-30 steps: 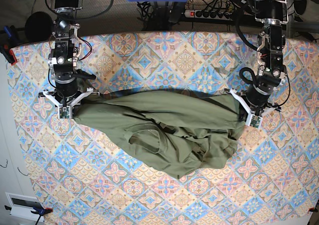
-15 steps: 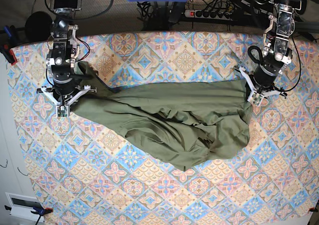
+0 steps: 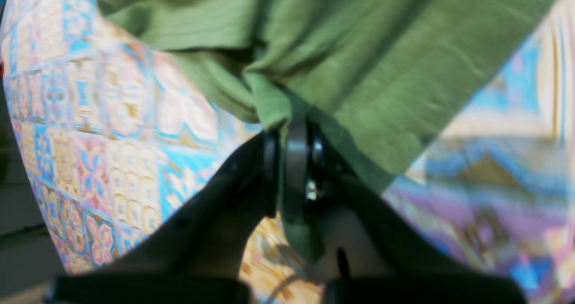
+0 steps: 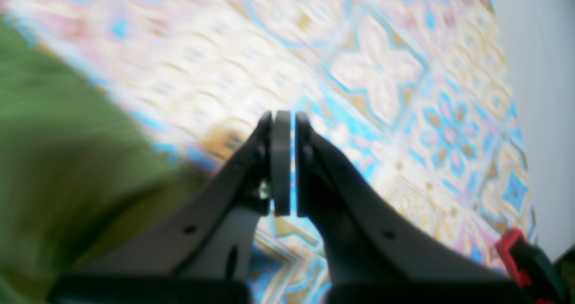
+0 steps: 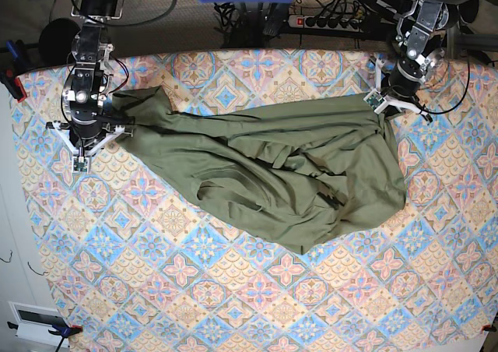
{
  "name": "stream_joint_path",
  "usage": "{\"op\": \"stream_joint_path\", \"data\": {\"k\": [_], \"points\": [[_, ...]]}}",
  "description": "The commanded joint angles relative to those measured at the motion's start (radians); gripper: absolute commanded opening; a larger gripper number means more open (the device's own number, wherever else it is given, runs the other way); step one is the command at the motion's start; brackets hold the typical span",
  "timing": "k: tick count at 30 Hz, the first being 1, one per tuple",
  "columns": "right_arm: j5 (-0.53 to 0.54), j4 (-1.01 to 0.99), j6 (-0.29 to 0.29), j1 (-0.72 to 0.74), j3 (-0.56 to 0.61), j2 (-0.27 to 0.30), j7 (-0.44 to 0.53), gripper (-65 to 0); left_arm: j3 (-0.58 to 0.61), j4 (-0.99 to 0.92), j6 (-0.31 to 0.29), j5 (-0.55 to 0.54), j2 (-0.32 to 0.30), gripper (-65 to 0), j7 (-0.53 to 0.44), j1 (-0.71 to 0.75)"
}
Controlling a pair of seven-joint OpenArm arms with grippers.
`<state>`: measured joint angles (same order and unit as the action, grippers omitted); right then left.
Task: Layout the t-shirt on the table in an organized manner, then fold the t-shirt properly
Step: 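Pull the held edge away from the right gripper to stretch the shirt, then release with the left gripper and regrasp the shirt hem further along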
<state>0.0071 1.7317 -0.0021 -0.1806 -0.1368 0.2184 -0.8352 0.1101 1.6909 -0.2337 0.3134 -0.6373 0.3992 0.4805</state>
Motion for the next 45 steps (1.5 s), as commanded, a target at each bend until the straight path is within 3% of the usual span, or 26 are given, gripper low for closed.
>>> {"op": "stream_joint_path", "data": {"k": [1, 5, 8, 12, 15, 18, 21, 24, 30, 37, 45], "points": [[-0.003, 0.018, 0.000, 0.042, -0.004, 0.009, 0.030, -64.3, -0.006, 0.002, 0.013, 0.023, -0.017, -65.0, -0.026, 0.001], [-0.003, 0.015, 0.000, 0.086, -0.002, 0.009, 0.030, -63.9, -0.006, -0.016, 0.020, 0.054, -0.016, -65.0, -0.049, 0.007], [-0.003, 0.029, 0.000, 0.083, 0.004, 0.009, 0.030, -58.6, -0.014, -0.016, 0.020, 0.043, -0.013, -65.0, -0.044, 0.007], [-0.003, 0.041, 0.000, 0.062, 0.004, 0.009, 0.030, -52.0, -0.017, -0.016, 0.021, -0.032, 0.000, -55.2, -0.044, 0.001], [-0.003, 0.043, 0.000, 0.034, 0.004, 0.009, 0.032, -51.1, -0.062, -0.016, 0.021, -0.181, 0.007, -41.5, -0.044, -0.001], [-0.003, 0.043, 0.000, 0.029, 0.006, 0.009, 0.034, -51.1, -0.103, -0.016, 0.018, -0.411, 0.007, -32.1, -0.042, -0.001], [-0.003, 0.043, 0.000, 0.029, 0.007, 0.008, 0.035, -51.1, -0.160, -0.019, 0.018, -0.619, 0.004, -31.5, -0.041, -0.003], [-0.003, 0.043, 0.000, 0.029, 0.007, 0.008, 0.035, -51.1, -0.214, -0.019, 0.018, -0.762, 0.006, -31.0, -0.006, -0.015], [-0.003, 0.043, 0.000, 0.033, 0.021, 0.008, 0.034, -51.1, -0.315, -0.078, 0.018, -1.031, 0.029, -30.7, 0.163, -0.173], [-0.003, 0.043, 0.000, 0.033, 0.042, 0.006, 0.034, -51.1, -0.326, -0.156, 0.020, -1.064, 0.110, -30.7, 0.346, -0.363], [-0.003, 0.041, 0.000, 0.033, 0.038, 0.006, 0.034, -51.1, -0.323, -0.271, 0.021, -1.063, 0.158, -30.7, 0.361, -0.454]]}}
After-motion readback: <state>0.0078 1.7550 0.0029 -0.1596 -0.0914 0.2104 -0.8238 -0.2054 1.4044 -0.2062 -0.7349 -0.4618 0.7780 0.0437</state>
